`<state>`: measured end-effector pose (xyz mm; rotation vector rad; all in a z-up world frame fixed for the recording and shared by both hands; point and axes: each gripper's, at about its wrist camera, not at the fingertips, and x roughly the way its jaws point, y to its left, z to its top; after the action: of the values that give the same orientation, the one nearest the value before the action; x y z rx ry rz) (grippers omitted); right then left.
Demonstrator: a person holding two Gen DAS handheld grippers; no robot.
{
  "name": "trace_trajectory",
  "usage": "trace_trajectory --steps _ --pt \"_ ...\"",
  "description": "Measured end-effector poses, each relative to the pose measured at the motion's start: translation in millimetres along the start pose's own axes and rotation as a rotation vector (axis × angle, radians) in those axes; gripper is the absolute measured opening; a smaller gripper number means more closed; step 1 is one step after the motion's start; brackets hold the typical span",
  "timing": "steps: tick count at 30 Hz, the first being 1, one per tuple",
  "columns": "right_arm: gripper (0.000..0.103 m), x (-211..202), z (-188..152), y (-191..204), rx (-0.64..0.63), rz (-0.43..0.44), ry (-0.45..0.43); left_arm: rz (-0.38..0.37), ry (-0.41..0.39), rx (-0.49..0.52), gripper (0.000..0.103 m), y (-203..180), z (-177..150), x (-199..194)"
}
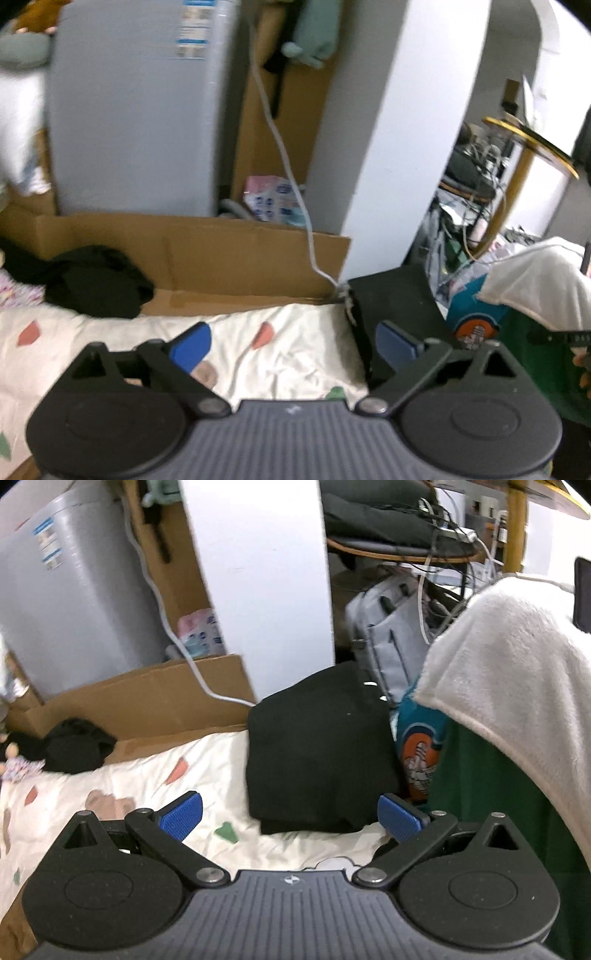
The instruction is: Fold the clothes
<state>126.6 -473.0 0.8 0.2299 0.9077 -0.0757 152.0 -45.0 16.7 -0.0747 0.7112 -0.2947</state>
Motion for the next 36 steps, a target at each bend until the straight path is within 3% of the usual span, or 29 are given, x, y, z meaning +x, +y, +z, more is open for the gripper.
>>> trace_trajectory --steps 5,9,16,21,27,36 --pt "0.103 -24.4 -5.6 16.0 -0.017 0.038 -0.001 0.064 -0.011 -0.003 0.102 9.7 -8.1 -29.4" --pt "0.103 -34.1 -11.6 20.0 -0.009 0.056 0.0 0.019 0.0 -0.039 0.103 12.5 -17.7 -50.1" --pt "0.103 -50.2 -22.2 19.2 0.018 0.086 -0.017 0.044 -0.012 -0.041 0.103 6.6 -39.4 -81.7" --pt "0.103 -57.9 -30.5 27.1 -0.017 0.094 -0.028 0.105 0.009 -0.058 0.103 2.7 -52.6 -92.5" --pt "0.103 -58.2 -42.3 38.1 -0.058 0.075 -0.016 0.198 -0.05 -0.053 0.103 -5.9 -69.2 -104.4" --pt "0.103 -61.0 -62.7 50.4 -0.087 0.064 0.009 0.264 0.007 -0.117 0.103 -4.8 -94.5 -105.4"
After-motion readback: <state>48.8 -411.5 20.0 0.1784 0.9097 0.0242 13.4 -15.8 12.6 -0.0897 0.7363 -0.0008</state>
